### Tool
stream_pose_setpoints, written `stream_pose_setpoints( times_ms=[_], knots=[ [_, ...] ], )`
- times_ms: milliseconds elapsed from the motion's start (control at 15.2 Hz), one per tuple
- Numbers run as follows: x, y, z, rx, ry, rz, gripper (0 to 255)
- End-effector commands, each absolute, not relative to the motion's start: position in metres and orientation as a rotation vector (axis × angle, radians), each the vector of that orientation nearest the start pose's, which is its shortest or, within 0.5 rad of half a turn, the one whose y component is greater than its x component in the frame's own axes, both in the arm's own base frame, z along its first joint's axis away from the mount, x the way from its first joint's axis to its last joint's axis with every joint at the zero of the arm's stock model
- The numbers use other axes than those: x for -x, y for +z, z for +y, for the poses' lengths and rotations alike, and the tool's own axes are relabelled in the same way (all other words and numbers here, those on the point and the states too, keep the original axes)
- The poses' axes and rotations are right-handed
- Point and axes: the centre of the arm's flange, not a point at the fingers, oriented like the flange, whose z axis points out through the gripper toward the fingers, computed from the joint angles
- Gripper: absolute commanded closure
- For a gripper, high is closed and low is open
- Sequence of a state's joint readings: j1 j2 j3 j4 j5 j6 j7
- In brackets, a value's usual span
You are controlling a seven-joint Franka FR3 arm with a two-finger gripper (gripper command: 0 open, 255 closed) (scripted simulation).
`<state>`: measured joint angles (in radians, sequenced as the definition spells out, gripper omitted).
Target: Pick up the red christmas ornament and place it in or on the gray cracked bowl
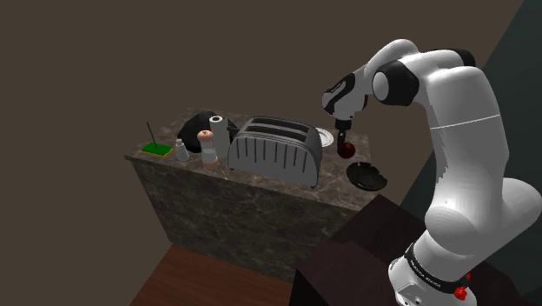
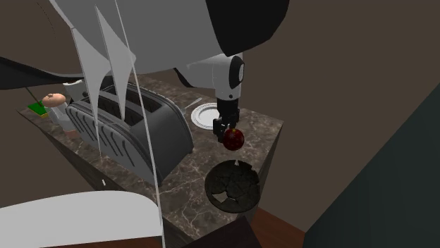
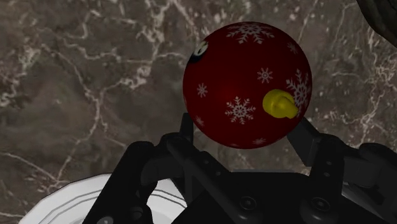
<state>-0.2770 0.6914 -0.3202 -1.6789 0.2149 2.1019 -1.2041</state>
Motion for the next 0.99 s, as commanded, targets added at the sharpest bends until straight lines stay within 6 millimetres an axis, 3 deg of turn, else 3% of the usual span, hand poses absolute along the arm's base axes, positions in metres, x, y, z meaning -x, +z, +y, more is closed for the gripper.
stream_pose_setpoints(
  times_ms=[0, 264, 924],
  knots=[
    [-0.555, 0.197, -0.344, 2.876, 0.255, -0.768, 255],
    [-0.555, 0.197, -0.344, 2.876, 0.255, -0.768, 255],
    [-0.555, 0.25, -0.344, 2.876, 0.255, -0.768, 255]
  ],
)
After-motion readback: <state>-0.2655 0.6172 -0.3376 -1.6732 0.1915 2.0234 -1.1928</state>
